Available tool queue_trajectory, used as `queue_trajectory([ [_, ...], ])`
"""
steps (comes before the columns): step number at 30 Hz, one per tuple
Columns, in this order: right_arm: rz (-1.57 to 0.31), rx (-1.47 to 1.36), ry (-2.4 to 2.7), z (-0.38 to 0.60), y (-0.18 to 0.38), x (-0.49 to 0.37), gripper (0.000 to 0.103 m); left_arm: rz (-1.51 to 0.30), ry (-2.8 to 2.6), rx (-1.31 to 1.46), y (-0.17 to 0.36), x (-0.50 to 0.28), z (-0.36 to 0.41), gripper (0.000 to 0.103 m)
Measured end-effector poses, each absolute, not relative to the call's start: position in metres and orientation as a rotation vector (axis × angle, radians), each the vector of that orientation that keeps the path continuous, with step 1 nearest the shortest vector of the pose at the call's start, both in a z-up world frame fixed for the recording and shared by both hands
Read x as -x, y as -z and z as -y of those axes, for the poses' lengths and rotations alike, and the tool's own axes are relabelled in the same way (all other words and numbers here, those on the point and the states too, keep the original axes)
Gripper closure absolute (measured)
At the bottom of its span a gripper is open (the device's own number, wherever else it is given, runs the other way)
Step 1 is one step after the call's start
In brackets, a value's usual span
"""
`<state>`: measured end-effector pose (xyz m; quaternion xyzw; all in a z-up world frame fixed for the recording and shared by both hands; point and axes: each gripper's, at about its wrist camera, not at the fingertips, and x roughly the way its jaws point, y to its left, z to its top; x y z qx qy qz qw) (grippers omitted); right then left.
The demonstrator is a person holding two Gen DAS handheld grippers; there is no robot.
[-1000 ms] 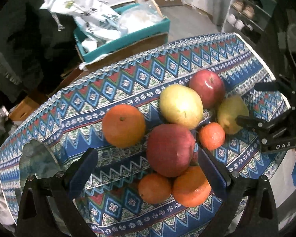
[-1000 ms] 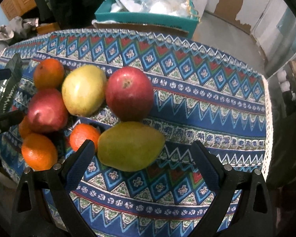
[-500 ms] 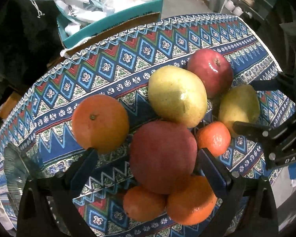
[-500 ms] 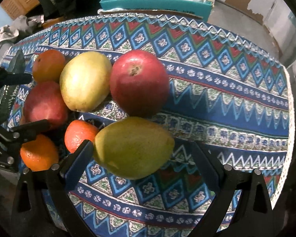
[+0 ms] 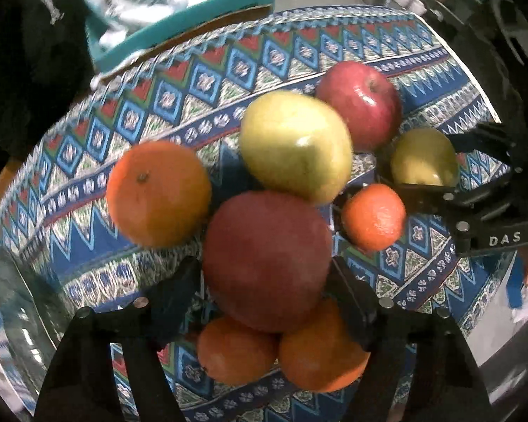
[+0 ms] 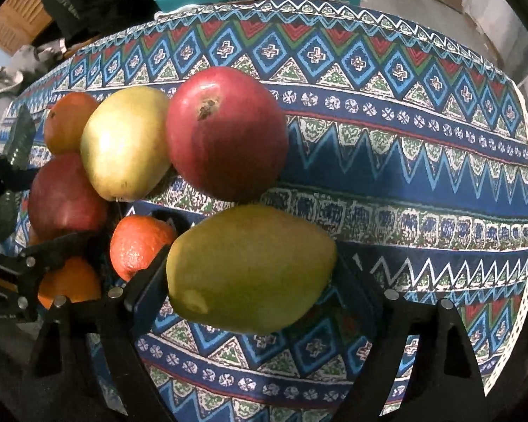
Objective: Organize fruits
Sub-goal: 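Move left tool to the large red apple while right tool approaches the mango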
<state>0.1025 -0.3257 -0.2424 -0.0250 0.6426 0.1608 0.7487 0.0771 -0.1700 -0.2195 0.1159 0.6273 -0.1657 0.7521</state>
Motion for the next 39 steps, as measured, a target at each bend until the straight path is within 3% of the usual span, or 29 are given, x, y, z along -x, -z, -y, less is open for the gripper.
queue_trajectory([
  [16, -1.420, -0.054, -0.364, 0.334, 0.243, -0.104, 0.020, -1.393, 0.391, -0.187, 0.240, -0.100, 0.180, 0.026],
  [18, -1.412, -0.049, -0.359, 0.334, 0.243, -0.103, 0.020, -1.380, 0.367, -0.210, 0.242, -0.097, 0.182, 0.033],
  [23, -1.377, 0.027, -0.324, 0.329, 0.240, -0.097, 0.020, -1.362, 0.359, -0.172, 0.240, -0.098, 0.172, 0.033],
  [39, -1.253, 0.069, -0.270, 0.324, 0.189, -0.079, 0.020, -1.201, 0.375, -0.182, 0.183, -0.075, 0.161, 0.033],
])
